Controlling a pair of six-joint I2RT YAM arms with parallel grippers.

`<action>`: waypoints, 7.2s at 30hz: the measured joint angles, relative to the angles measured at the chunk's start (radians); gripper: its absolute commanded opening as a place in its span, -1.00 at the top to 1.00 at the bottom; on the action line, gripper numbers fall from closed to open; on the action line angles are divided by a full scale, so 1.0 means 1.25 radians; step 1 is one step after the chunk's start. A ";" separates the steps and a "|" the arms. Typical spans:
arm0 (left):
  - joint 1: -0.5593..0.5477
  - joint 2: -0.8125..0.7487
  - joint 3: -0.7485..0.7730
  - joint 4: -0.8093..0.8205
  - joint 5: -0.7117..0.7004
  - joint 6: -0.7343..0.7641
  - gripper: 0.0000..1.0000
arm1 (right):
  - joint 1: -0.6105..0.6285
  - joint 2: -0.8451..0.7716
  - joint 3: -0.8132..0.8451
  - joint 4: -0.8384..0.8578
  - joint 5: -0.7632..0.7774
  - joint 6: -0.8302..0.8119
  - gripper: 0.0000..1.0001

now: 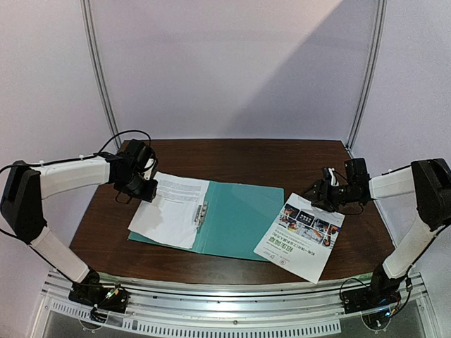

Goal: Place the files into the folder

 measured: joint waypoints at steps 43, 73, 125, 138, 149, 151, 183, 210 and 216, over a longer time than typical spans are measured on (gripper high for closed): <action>-0.154 -0.137 -0.232 0.336 0.129 -0.163 0.82 | 0.692 0.149 0.316 -0.066 0.401 -0.211 -0.07; -0.181 -0.096 -0.337 0.459 0.146 -0.179 0.91 | 0.682 0.401 0.393 0.308 0.149 0.372 -0.30; -0.191 -0.038 -0.356 0.489 0.136 -0.176 0.94 | 0.664 0.477 0.434 0.436 0.125 0.483 -0.27; -0.191 -0.034 -0.356 0.494 0.134 -0.176 0.94 | 0.633 0.469 0.435 0.426 0.144 0.445 -0.28; -0.191 -0.023 -0.350 0.503 0.132 -0.176 0.94 | 0.618 0.468 0.462 0.422 0.146 0.432 -0.28; -0.191 -0.023 -0.350 0.503 0.131 -0.176 0.94 | 0.613 0.465 0.463 0.395 0.153 0.423 -0.30; -0.197 -0.017 -0.345 0.504 0.121 -0.176 0.95 | 0.679 0.434 0.428 0.296 0.182 0.480 -0.50; -0.200 -0.017 -0.345 0.504 0.120 -0.176 0.95 | 0.689 0.477 0.461 0.408 0.146 0.517 -0.49; -0.200 -0.014 -0.342 0.504 0.120 -0.176 0.95 | 0.689 0.477 0.461 0.408 0.150 0.510 -0.49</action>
